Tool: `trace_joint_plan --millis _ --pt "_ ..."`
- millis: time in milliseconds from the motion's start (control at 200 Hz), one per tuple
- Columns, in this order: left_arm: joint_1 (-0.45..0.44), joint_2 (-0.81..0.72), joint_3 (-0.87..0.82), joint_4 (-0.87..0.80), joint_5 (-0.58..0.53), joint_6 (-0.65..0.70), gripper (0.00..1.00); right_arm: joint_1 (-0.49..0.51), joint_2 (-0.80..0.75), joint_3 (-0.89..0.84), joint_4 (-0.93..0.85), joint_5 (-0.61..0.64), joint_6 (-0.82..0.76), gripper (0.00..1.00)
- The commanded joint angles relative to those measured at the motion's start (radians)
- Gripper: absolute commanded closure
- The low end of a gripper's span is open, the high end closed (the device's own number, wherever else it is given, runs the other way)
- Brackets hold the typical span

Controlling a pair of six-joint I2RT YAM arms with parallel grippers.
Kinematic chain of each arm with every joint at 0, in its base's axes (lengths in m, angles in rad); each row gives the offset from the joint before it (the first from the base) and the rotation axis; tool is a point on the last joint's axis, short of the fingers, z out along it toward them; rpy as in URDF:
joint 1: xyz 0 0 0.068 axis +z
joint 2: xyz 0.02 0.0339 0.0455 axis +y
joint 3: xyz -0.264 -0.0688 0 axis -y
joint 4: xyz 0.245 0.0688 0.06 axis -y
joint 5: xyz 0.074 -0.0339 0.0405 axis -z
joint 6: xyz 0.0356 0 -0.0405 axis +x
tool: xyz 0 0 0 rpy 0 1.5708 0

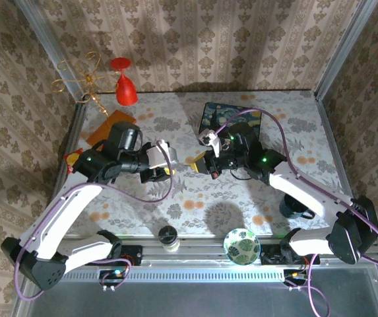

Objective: Unlock a padlock with a key

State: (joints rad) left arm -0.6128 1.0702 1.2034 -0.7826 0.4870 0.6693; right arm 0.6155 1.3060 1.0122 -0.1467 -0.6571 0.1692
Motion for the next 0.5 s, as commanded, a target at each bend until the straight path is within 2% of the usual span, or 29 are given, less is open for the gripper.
trace_joint_plan --millis 0,90,165,275,325,365,495 --pt "0.016 -0.044 -0.043 0.173 -0.018 -0.141 0.42 -0.008 -0.049 -0.032 0.074 0.036 0.055 1.0" --pt "0.038 -0.067 -0.107 0.386 -0.014 -0.351 0.41 -0.017 -0.072 -0.058 0.126 0.075 0.105 1.0" --pt "0.073 -0.078 -0.172 0.568 -0.009 -0.591 0.4 -0.033 -0.09 -0.086 0.194 0.103 0.174 1.0" --pt "0.103 -0.076 -0.192 0.665 0.021 -0.783 0.36 -0.063 -0.109 -0.15 0.35 0.117 0.291 1.0" --pt "0.104 -0.082 -0.199 0.707 0.035 -0.825 0.28 -0.074 -0.114 -0.173 0.417 0.119 0.336 1.0" --pt "0.105 -0.089 -0.212 0.754 0.04 -0.875 0.17 -0.079 -0.118 -0.185 0.459 0.122 0.363 1.0" --pt "0.107 -0.098 -0.241 0.828 0.02 -1.009 0.04 -0.082 -0.122 -0.188 0.532 0.137 0.399 1.0"
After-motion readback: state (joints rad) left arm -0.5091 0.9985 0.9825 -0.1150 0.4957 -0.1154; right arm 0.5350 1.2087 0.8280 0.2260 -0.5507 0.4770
